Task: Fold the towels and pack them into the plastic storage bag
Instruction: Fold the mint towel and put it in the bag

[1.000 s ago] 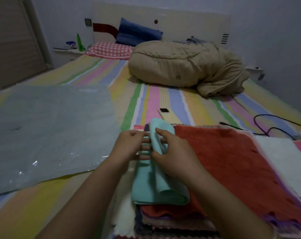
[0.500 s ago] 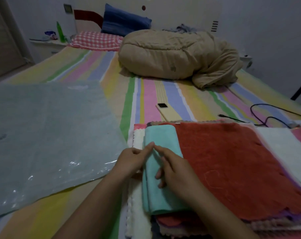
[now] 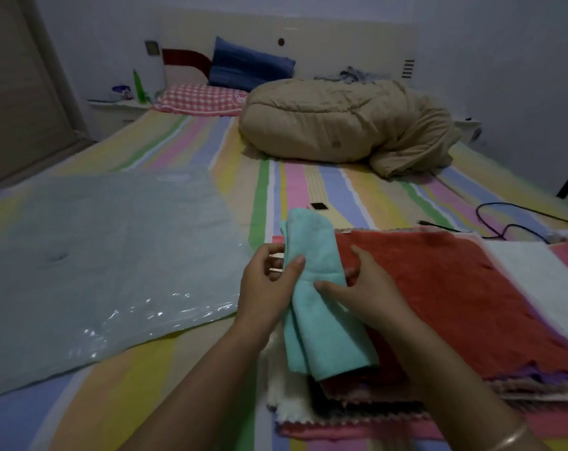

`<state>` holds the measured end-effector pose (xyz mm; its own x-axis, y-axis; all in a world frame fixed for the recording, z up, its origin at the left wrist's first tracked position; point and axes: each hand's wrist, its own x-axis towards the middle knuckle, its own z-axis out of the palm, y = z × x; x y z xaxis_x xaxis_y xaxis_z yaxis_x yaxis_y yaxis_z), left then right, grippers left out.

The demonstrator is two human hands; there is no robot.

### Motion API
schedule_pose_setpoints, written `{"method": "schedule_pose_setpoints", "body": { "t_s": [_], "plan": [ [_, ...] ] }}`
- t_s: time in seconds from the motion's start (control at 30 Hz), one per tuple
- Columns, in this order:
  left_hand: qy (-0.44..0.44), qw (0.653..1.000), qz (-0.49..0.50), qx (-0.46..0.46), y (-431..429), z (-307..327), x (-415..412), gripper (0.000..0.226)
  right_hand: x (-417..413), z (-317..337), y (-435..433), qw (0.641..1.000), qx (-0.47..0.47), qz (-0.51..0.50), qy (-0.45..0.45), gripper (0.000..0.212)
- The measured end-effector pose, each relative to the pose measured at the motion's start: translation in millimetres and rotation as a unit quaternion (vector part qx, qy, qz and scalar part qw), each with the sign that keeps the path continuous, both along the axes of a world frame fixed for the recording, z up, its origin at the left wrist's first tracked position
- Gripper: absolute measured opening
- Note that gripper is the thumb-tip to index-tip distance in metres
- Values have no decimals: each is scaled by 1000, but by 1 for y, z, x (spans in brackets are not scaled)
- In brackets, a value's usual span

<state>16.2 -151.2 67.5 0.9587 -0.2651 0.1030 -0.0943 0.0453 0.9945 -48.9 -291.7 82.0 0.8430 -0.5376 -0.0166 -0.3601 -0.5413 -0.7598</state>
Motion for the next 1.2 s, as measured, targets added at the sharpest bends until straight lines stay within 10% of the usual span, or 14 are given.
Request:
{"method": "schedule_pose_setpoints", "body": {
  "t_s": [0.13,0.27,0.5,0.63,0.77,1.2],
  "plan": [
    [38,997,7,-64,49,15,-2,22,4,15,32,939,317,97,-85,41],
    [96,988,14,-117,99,20,3,23,12,13,87,798,574,180,-37,34],
    [-15,991,43,124,199,-2,57,16,57,-23,169,778,612,137,25,33],
    [-274,834,-36,476,265,-23,92,57,83,-29,178,772,631,72,36,39],
    [-342,732,-133,574,284,-38,103,60,97,-34,178,778,626,33,30,34],
    [-277,853,-47,440,295,-39,107,20,74,-37,181,803,582,123,30,38]
  ]
}}
